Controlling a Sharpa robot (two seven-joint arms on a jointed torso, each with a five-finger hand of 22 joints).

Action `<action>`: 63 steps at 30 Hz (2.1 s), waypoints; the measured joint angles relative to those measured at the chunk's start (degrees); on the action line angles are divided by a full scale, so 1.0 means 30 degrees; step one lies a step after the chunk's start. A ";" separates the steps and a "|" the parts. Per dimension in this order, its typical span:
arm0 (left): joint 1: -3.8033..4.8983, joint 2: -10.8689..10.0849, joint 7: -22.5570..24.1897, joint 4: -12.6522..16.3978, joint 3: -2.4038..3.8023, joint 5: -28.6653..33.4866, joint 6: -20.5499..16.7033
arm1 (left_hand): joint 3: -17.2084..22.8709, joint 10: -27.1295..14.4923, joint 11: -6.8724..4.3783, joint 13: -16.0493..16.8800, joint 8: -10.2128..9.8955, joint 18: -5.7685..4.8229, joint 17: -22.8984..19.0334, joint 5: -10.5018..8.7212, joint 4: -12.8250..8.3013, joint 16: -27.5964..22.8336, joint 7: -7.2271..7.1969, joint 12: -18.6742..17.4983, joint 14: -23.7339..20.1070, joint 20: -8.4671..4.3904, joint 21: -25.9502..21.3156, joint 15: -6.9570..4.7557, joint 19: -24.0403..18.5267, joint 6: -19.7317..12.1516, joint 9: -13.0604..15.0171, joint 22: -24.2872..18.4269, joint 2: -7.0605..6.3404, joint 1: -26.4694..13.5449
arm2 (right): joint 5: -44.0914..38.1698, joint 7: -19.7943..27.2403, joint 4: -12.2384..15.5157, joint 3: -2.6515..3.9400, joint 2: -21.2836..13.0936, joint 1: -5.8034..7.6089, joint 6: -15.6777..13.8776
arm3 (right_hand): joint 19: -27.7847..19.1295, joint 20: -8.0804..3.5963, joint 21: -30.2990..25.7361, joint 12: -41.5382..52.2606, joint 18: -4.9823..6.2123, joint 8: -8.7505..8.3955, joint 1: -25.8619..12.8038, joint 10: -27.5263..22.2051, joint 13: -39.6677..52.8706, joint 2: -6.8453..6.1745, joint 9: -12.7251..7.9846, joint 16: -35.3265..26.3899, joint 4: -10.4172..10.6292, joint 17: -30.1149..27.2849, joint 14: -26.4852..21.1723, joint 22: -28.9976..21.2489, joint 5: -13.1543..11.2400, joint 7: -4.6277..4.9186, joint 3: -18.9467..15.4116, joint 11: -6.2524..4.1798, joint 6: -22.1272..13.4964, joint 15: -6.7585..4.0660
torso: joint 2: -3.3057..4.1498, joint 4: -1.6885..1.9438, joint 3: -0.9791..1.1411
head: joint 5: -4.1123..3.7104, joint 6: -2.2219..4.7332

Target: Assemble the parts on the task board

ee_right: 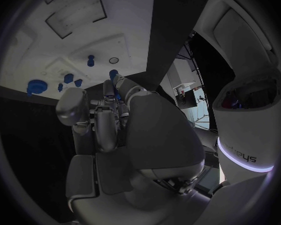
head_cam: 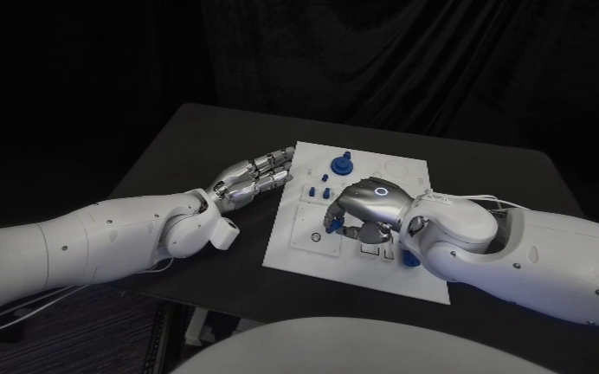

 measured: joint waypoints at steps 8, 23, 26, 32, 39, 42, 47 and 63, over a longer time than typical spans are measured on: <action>-0.0064 0.0119 0.0086 -0.0041 0.0005 0.0002 -0.0312 | -0.0059 -0.0002 0.0124 0.0000 0.0000 -0.0606 -0.0047 0.0000 0.0059 0.0000 0.0120 0.0090 -0.0064 -0.1142 -0.0001 -0.0471 0.0007 0.0122 0.0019 -0.0001 0.0000 0.0000 | -0.0747 -0.0012 -0.1290 0.0006 0.1414 -0.0564 0.0364 | 0.0000 0.0001 -0.0106 -0.0077 0.0000 -0.0040 -0.0126 0.0027 -0.0029 -0.0126 0.0002 0.0000 0.0000 0.0001 0.0000 0.0000 0.0000 0.0007 0.0000 0.0025 0.0005 0.0001 | -0.0005 0.0042 0.0002 | 0.0189 0.0000; -0.0408 0.0341 0.0136 -0.0183 -0.0002 0.0002 -0.0421 | -0.0058 -0.0002 0.0123 0.0000 0.0000 -0.0904 -0.0050 -0.0076 0.0057 0.0000 0.0187 0.0090 -0.0064 -0.1141 -0.0002 -0.0469 0.0008 0.0054 0.0017 -0.0003 -0.0076 -0.0077 | -0.1891 -0.0097 -0.2161 0.0020 0.2703 -0.0700 0.0864 | -0.0001 0.0001 -0.0106 -0.0152 0.0002 -0.0146 -0.0123 0.0111 -0.0041 -0.0130 0.0008 -0.0082 0.0058 -0.0074 0.0000 0.0000 -0.0004 0.0014 0.0057 0.0006 0.0008 0.0001 | -0.0024 0.0262 -0.0009 | 0.0178 0.0000; -0.0432 0.0359 0.0141 -0.0186 -0.0001 0.0002 -0.0417 | -0.0057 -0.0001 0.0123 0.0000 0.0000 -0.0903 -0.0048 -0.0077 0.0057 0.0000 0.0186 0.0089 -0.0064 -0.1140 -0.0003 -0.0469 0.0008 0.0054 0.0016 -0.0003 -0.0077 -0.0076 | -0.2136 -0.0156 -0.2230 0.0022 0.2818 -0.0702 0.1042 | 0.0000 0.0001 -0.0217 -0.0252 0.0003 -0.0156 -0.0121 0.0137 -0.0058 -0.0132 0.0011 -0.0084 0.0007 -0.0130 0.0000 0.0000 -0.0008 0.0014 0.0108 -0.0017 0.0007 0.0001 | -0.0026 0.0262 -0.0015 | 0.0227 0.0000; -0.0471 0.0384 0.0148 -0.0204 0.0000 0.0002 -0.0417 | -0.0057 -0.0002 0.0122 0.0000 0.0000 -0.0900 -0.0045 -0.0152 0.0057 0.0000 0.0186 0.0089 -0.0065 -0.1140 -0.0003 -0.0469 0.0009 0.0054 0.0015 -0.0004 -0.0076 -0.0076 | -0.2609 -0.0305 -0.2318 0.0022 0.2914 -0.0705 0.1508 | -0.0139 0.0002 -0.0255 -0.0260 0.0001 -0.0090 -0.0220 0.0290 -0.0021 -0.0235 0.0018 -0.0167 -0.0047 -0.0188 0.0000 0.0000 -0.0011 -0.0121 0.0161 -0.0087 0.0144 0.0001 | -0.0042 0.0258 -0.0016 | 0.0278 0.0000; -0.0479 0.0442 0.0155 -0.0272 0.0003 0.0002 -0.0417 | -0.0057 -0.0002 0.0122 0.0001 0.0000 -0.0898 -0.0040 -0.0152 0.0057 0.0000 0.0186 0.0089 -0.0064 -0.1139 -0.0003 -0.0467 0.0008 0.0054 0.0014 -0.0004 -0.0076 -0.0076 | -0.2942 -0.0524 -0.2333 0.0022 0.2920 -0.0706 0.2034 | -0.0208 -0.0066 -0.0371 -0.0550 0.0001 -0.0061 -0.0218 0.0344 0.0001 -0.0238 0.0026 -0.0166 -0.0236 -0.0223 0.0001 0.0000 0.0339 -0.0122 0.0349 -0.0085 0.0147 0.0001 | -0.0049 0.0269 -0.0018 | 0.0284 0.0000; -0.0497 0.0479 0.0157 -0.0309 0.0003 0.0002 -0.0417 | -0.0057 -0.0001 0.0122 0.0000 0.0000 -0.0897 -0.0038 -0.0152 0.0057 0.0000 0.0186 0.0089 -0.0110 -0.1139 -0.0003 -0.0422 0.0009 0.0055 0.0014 -0.0004 -0.0076 -0.0076 | -0.3073 -0.0610 -0.2331 0.0029 0.2930 -0.0706 0.2162 | -0.0208 -0.0066 -0.0371 -0.0550 0.0002 -0.0147 -0.0217 0.0344 0.0000 -0.0239 0.0150 -0.0166 -0.0237 -0.0248 0.0000 0.0001 0.0359 -0.0122 0.0348 -0.0084 0.0147 0.0001 | -0.0049 0.0271 -0.0020 | 0.0267 0.0000; -0.0510 0.0516 0.0160 -0.0349 0.0003 0.0002 -0.0402 | -0.0057 -0.0002 0.0121 0.0000 0.0000 -0.0897 -0.0036 -0.0152 0.0057 0.0000 0.0186 0.0089 -0.0066 -0.0994 -0.0003 -0.0325 0.0018 0.0055 0.0013 -0.0004 -0.0076 -0.0076 | -0.3272 -0.0713 -0.2326 0.0031 0.2920 -0.0706 0.2274 | -0.0208 -0.0067 -0.0478 -0.0550 0.0002 -0.0210 -0.0216 0.0344 0.0046 -0.0241 0.0407 -0.0243 -0.0285 -0.0292 0.0000 0.0000 0.0361 -0.0122 0.0395 -0.0081 0.0148 0.0002 | -0.0048 0.0253 -0.0020 | 0.0260 0.0000; -0.0571 0.0641 0.0169 -0.0452 0.0002 0.0004 -0.0318 | -0.0057 -0.0002 0.0120 0.0000 0.0000 -0.0895 -0.0043 -0.0225 0.0056 0.0000 0.0186 0.0089 -0.0078 -0.0855 -0.0004 -0.0241 0.0015 0.0055 0.0011 -0.0005 -0.0076 -0.0076 | -0.3549 -0.0818 -0.2485 0.0024 0.3039 -0.0744 0.2345 | -0.0277 0.0000 -0.0593 -0.0630 0.0002 -0.0235 -0.0193 0.0405 0.0064 -0.0264 0.0829 -0.0320 -0.0287 -0.0423 0.0001 0.0000 0.0358 -0.0121 0.0393 -0.0015 0.0147 0.0001 | -0.0048 0.0233 -0.0018 | 0.0258 0.0000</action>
